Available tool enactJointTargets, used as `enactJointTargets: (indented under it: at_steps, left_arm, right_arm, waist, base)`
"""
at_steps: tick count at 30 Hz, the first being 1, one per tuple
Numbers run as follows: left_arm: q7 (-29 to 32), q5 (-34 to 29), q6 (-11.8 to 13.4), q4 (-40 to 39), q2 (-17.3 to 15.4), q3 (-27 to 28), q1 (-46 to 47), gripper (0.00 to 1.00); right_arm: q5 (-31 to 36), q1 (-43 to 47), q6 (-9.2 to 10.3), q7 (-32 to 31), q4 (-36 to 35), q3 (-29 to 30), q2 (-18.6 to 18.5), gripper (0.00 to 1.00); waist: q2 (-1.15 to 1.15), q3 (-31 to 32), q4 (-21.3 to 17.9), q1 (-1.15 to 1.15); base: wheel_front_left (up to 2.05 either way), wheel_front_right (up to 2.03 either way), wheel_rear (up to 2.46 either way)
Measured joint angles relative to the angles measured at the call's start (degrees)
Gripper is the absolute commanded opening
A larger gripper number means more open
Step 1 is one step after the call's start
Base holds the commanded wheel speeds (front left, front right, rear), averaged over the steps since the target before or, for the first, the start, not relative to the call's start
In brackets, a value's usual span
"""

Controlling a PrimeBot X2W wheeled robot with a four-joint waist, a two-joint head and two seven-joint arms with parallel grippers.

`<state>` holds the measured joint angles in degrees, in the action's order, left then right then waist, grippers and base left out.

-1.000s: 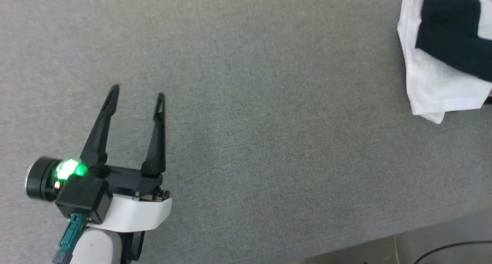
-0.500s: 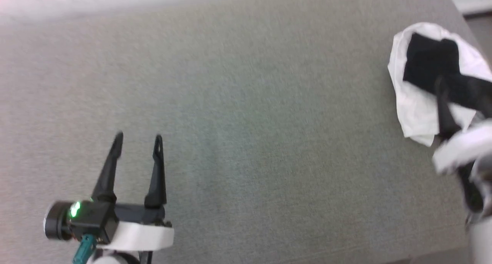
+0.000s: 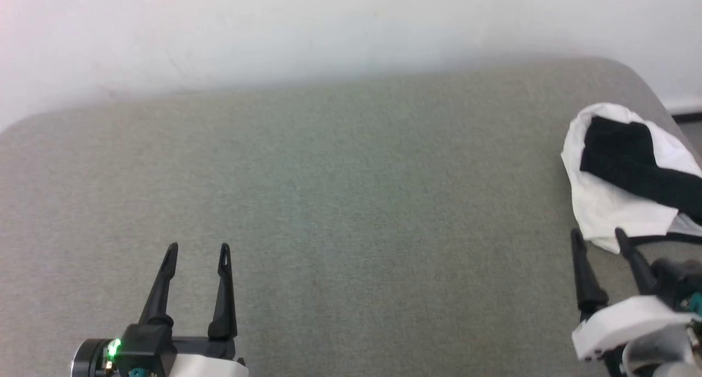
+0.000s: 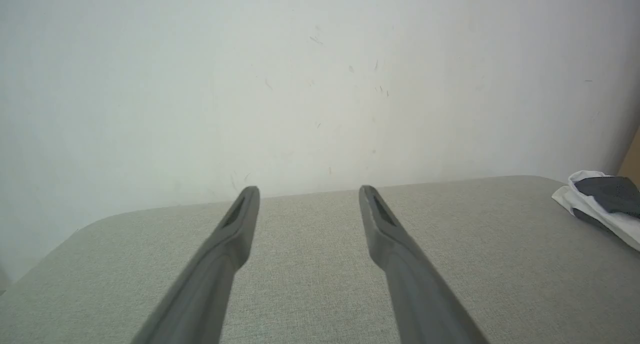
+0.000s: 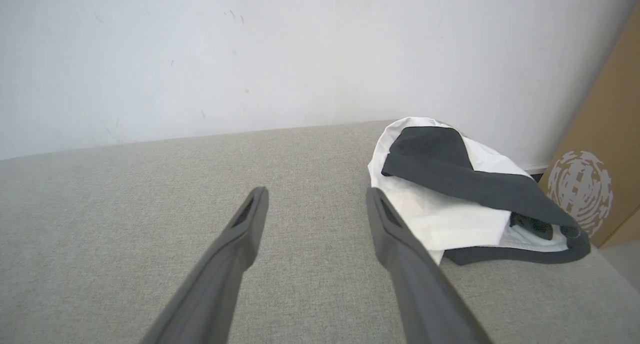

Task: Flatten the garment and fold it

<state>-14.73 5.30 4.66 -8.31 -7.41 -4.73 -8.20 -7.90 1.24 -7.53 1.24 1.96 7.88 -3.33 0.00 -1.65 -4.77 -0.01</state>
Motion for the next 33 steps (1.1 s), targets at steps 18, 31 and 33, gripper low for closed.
enactJointTargets:
  at_steps: [18, 31, 33]
  left_arm:
    - [0.00, -0.33, -1.16, 4.55, 2.11, 0.49, -2.61, 1.00]
    - [0.00, -0.89, -2.60, 8.23, 3.22, 0.05, -1.85, 1.00]
    - [0.00, -1.26, -2.69, 8.49, 3.22, 0.04, -1.85, 1.00]
  right_arm:
    - [3.81, 5.77, 0.00, 12.27, 2.66, 0.80, 0.27, 1.00]
    - [3.47, 3.15, 0.00, 13.45, 6.46, -0.35, 0.27, 1.00]
    - [3.47, 3.14, 0.00, 13.46, 6.79, -0.26, 0.27, 1.00]
  waist:
    - [0.00, 5.15, 5.41, 0.01]
    - [0.00, 5.01, 5.25, 0.01]
    - [0.00, 5.04, 5.09, 0.02]
  base:
    - [0.00, 0.00, 0.00]
    - [0.00, 0.00, 0.00]
    - [0.00, 0.00, 0.00]
